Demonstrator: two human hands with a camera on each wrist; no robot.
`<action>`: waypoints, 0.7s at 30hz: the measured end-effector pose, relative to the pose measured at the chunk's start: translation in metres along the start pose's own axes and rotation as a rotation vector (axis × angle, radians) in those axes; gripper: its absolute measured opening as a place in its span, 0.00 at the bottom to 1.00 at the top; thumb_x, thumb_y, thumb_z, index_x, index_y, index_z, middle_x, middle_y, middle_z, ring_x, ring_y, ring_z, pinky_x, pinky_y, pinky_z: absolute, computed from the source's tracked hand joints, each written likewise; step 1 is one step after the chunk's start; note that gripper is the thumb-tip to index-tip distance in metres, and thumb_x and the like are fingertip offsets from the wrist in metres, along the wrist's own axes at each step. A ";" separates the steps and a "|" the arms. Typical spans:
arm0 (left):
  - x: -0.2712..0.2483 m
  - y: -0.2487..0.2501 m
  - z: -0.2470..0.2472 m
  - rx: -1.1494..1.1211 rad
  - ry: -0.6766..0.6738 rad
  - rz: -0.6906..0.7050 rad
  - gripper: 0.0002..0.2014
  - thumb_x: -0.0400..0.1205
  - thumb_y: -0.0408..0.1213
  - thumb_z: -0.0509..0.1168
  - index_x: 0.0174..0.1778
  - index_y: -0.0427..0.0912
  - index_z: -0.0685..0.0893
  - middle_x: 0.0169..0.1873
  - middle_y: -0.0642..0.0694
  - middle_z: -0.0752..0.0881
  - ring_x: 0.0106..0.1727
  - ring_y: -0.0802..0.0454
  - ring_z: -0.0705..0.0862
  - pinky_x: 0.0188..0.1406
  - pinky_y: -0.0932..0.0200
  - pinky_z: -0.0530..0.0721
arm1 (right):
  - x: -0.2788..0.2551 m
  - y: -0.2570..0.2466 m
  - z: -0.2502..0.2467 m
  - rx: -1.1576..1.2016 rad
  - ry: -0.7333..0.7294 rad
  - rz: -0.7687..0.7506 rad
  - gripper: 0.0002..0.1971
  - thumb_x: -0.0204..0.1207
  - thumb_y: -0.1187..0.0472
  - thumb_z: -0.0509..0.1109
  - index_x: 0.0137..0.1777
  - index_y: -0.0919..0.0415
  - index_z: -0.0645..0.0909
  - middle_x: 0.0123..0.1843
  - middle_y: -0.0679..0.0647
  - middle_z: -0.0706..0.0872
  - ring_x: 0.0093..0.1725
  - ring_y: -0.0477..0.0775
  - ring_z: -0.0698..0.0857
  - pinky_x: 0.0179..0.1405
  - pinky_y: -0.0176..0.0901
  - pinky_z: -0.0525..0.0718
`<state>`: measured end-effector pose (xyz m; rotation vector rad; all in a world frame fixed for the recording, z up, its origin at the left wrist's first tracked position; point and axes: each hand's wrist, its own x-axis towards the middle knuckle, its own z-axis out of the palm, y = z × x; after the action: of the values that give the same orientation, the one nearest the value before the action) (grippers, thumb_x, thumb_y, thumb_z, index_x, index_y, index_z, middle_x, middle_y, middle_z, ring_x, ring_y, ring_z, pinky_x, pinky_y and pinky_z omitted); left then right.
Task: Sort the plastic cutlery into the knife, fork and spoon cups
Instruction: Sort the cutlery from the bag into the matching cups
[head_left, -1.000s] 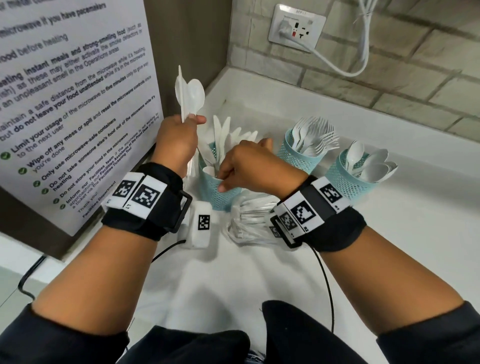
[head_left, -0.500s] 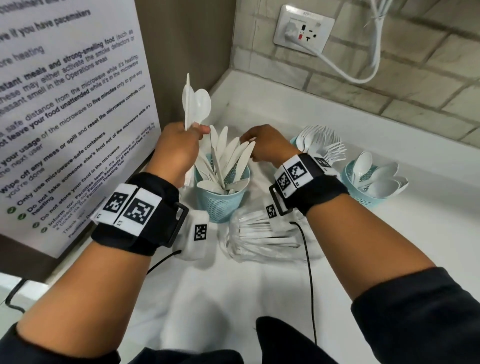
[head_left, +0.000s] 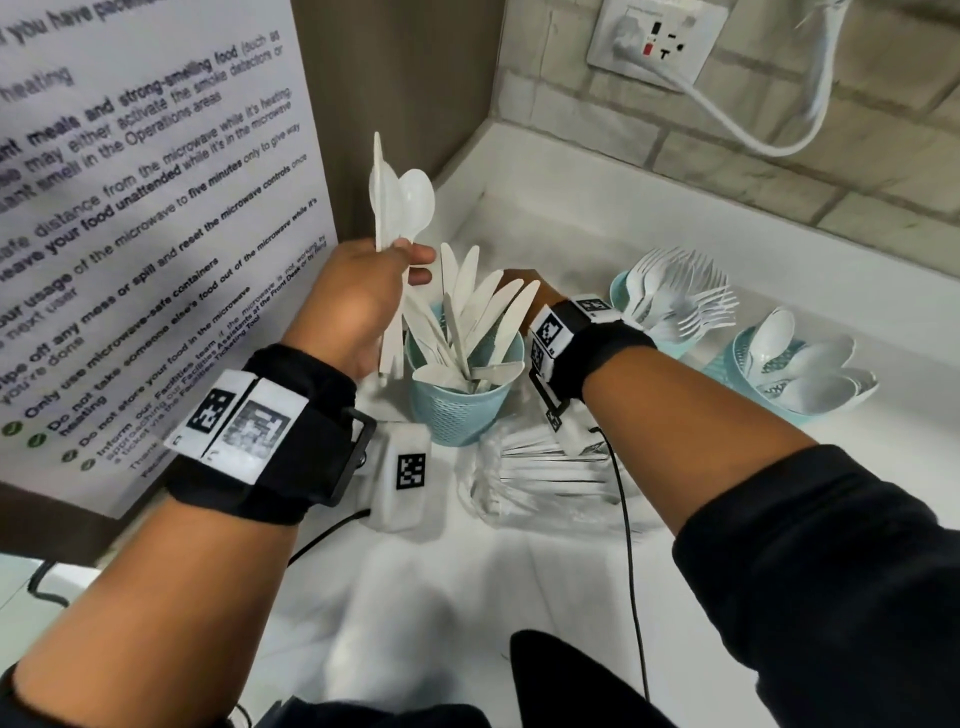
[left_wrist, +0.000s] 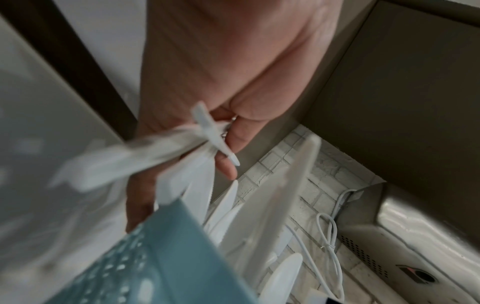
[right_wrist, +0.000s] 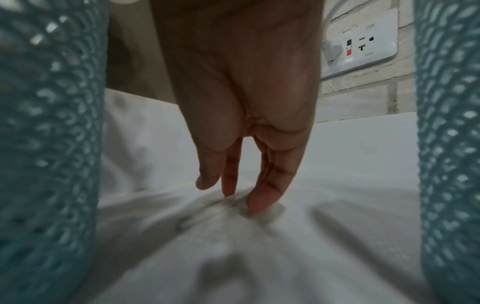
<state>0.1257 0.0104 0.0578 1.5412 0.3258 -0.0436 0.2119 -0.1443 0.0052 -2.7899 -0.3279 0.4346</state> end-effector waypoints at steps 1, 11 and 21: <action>-0.001 0.000 0.000 0.003 -0.001 -0.002 0.17 0.86 0.37 0.55 0.34 0.45 0.84 0.40 0.46 0.86 0.45 0.49 0.84 0.70 0.40 0.74 | 0.005 0.001 0.003 -0.002 0.018 0.019 0.17 0.80 0.67 0.58 0.28 0.59 0.70 0.31 0.51 0.75 0.44 0.57 0.79 0.40 0.42 0.77; -0.005 -0.003 0.003 0.012 -0.027 0.003 0.18 0.86 0.37 0.55 0.32 0.47 0.84 0.37 0.47 0.85 0.49 0.46 0.82 0.74 0.38 0.70 | 0.007 0.005 0.002 -0.204 0.047 0.087 0.21 0.81 0.65 0.58 0.24 0.59 0.63 0.26 0.50 0.68 0.33 0.55 0.73 0.23 0.36 0.64; -0.009 -0.003 0.003 -0.003 -0.031 -0.018 0.17 0.86 0.36 0.55 0.35 0.45 0.83 0.37 0.46 0.84 0.48 0.46 0.82 0.72 0.38 0.72 | -0.011 0.005 0.000 -0.047 -0.043 0.199 0.13 0.81 0.63 0.62 0.33 0.60 0.72 0.38 0.56 0.78 0.54 0.57 0.84 0.52 0.45 0.81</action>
<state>0.1165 0.0062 0.0570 1.5328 0.3147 -0.0811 0.2029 -0.1517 0.0066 -2.8741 -0.0706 0.5398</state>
